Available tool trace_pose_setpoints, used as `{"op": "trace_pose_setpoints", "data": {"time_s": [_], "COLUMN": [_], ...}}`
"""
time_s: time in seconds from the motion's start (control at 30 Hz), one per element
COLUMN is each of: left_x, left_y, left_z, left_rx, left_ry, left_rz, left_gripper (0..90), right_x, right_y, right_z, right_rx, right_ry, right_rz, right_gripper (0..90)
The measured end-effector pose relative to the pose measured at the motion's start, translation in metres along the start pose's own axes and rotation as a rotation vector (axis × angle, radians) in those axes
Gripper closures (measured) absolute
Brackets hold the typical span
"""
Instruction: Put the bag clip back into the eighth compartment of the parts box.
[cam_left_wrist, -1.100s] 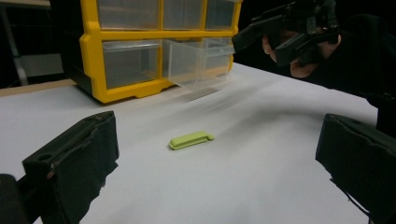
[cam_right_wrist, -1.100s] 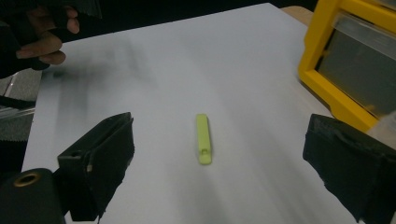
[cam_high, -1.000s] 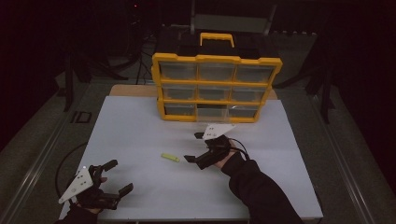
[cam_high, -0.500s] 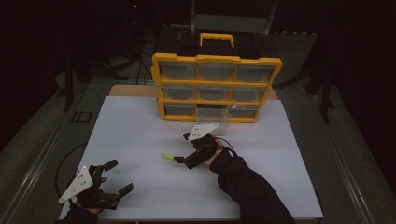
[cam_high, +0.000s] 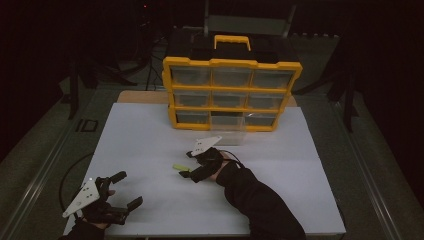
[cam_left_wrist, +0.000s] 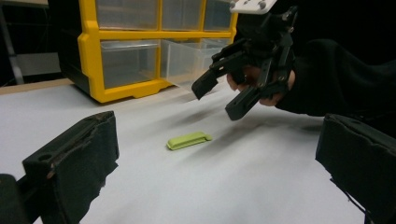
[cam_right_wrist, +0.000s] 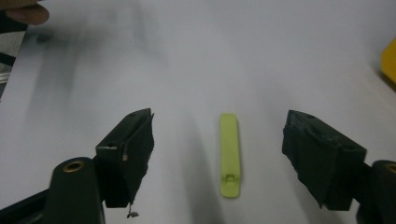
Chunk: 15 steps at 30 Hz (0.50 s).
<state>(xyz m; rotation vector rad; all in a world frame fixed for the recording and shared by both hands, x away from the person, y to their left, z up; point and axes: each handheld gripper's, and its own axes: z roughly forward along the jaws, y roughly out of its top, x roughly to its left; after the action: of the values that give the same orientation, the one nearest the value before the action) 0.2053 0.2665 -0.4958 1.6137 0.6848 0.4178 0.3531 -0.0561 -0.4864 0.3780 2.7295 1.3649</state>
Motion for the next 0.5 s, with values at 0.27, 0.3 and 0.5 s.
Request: {"op": "trace_pose_setpoints", "data": {"time_s": [0.27, 0.3, 0.5], "left_x": [0.0, 0.0, 0.0], "left_y": [0.0, 0.0, 0.0], "left_z": [0.0, 0.0, 0.0], "left_rx": [0.002, 0.002, 0.001], "left_ry": [-0.001, -0.001, -0.002], "left_rz": [0.001, 0.001, 0.002], "left_gripper": [0.2, 0.2, 0.2], "right_x": [-0.002, -0.003, -0.005], "right_y": [0.001, 0.001, 0.0], "right_z": [0.016, 0.017, 0.027], "right_rx": [0.033, 0.039, 0.063], "right_ry": [0.019, 0.02, 0.027], "right_rz": [-0.012, -0.016, -0.022], "right_gripper": [32.0, 32.3, 34.9]}}
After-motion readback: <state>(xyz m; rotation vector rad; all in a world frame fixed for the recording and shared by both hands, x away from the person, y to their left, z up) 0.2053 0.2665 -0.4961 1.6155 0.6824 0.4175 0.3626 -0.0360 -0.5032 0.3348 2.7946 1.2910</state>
